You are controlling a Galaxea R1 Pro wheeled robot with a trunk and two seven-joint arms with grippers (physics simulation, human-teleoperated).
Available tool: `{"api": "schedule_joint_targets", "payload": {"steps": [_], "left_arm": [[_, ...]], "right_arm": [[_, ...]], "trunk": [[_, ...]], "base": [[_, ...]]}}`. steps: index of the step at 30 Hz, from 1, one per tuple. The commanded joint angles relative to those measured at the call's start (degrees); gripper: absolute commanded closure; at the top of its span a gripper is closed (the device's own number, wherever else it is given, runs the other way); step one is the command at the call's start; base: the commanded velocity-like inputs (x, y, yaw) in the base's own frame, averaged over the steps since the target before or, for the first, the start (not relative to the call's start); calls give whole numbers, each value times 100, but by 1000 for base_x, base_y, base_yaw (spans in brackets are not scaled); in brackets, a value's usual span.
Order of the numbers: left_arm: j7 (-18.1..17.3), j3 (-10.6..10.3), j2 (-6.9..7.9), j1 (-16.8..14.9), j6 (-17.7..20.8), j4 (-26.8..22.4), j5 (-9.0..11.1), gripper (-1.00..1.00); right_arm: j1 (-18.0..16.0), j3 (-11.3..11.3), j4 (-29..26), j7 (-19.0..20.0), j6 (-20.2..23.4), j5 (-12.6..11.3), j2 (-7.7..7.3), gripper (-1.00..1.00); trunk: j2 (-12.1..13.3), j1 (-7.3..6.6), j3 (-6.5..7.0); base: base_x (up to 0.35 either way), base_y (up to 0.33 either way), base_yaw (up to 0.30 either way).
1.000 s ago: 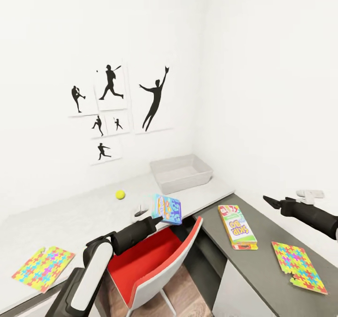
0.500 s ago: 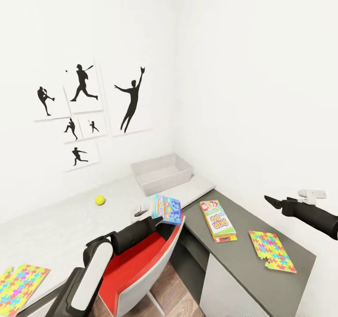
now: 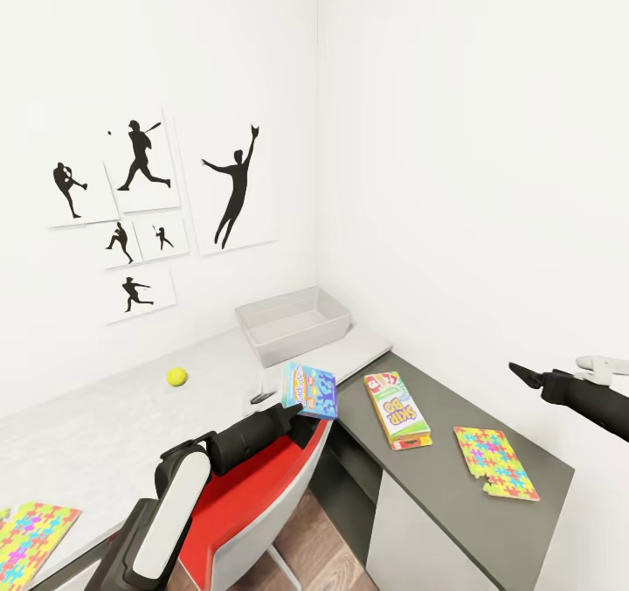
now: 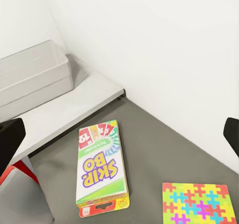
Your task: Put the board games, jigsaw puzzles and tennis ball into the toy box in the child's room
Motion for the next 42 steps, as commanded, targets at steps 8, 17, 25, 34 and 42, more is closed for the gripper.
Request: {"api": "schedule_joint_targets", "payload": {"steps": [8, 17, 25, 34, 42], "left_arm": [[-18, 7, 1, -5, 27, -2, -1, 100], [-17, 7, 4, -1, 27, -2, -16, 100], [-17, 7, 5, 1, 27, -2, -19, 100], [-21, 7, 5, 2, 27, -2, -15, 100], [-25, 7, 6, 3, 15, -2, -5, 100]], "right_arm": [[-7, 16, -2, 8, 64, -43, -6, -100], [-12, 18, -2, 10, 75, -40, -14, -100], [-10, 17, -2, 10, 78, -38, -25, -100], [-8, 16, -2, 10, 74, -38, -32, -100], [-7, 14, -2, 10, 75, -38, -31, -100]], "trunk": [[-14, 4, -13], [-14, 4, 10], [-14, 4, 46], [-14, 4, 87], [-14, 4, 123]], "base": [[0, 0, -5], [0, 0, -105], [0, 0, -221], [0, 0, -251], [0, 0, -255]]}}
